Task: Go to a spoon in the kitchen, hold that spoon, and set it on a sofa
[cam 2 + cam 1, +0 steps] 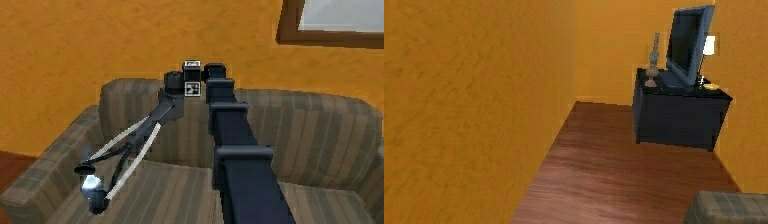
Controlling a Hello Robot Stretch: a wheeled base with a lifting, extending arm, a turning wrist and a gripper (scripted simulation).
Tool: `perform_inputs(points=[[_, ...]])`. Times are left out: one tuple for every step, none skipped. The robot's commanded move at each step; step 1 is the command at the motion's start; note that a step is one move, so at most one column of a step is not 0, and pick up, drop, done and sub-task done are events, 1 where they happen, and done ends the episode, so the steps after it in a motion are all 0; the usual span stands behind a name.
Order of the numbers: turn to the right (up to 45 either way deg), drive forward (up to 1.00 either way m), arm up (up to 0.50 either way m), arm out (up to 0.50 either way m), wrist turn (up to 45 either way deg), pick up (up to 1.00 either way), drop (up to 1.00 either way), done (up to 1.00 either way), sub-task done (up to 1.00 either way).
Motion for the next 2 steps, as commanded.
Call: perform_inputs(points=[[0.0,0.00,0.00,0.00,45.0,0.00,0.00,0.00,0.00],[0.0,0.00,0.00,0.00,45.0,0.00,0.00,0.00,0.00]])
